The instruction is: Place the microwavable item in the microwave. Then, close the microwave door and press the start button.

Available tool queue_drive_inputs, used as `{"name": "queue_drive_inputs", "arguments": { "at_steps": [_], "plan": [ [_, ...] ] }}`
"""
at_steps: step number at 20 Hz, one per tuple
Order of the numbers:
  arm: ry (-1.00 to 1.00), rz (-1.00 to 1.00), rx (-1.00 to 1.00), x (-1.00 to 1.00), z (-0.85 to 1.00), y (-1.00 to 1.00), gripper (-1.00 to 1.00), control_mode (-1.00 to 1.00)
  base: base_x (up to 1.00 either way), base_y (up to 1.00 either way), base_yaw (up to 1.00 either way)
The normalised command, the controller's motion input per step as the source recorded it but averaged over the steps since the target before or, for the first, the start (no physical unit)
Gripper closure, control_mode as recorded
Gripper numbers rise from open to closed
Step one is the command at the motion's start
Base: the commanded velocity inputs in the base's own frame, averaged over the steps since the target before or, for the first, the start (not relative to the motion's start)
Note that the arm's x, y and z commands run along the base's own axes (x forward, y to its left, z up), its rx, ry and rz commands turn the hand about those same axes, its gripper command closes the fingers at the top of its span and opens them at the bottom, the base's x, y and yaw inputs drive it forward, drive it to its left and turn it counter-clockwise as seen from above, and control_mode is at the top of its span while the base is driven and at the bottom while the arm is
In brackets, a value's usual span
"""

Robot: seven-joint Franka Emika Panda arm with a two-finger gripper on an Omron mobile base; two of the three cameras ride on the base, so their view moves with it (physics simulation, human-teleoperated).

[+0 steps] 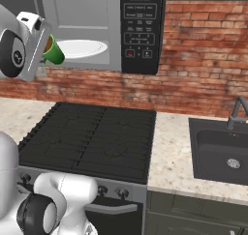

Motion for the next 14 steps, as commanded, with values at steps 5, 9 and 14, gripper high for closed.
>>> {"name": "queue_drive_inputs", "arguments": {
  "at_steps": [5, 9, 14],
  "plan": [
    [-0.01, 0.03, 0.0, 0.63, 0.01, 0.13, 1.0, -1.0, 0.0, 0.0, 0.0],
    [0.06, 0.04, -0.03, 0.66, 0.19, 0.16, 1.0, -1.0, 0.0, 0.0, 0.0],
    [0.04, 0.04, -0.05, 0.54, 0.08, 0.09, 1.0, -1.0, 0.0, 0.0, 0.0]
  ]
}}
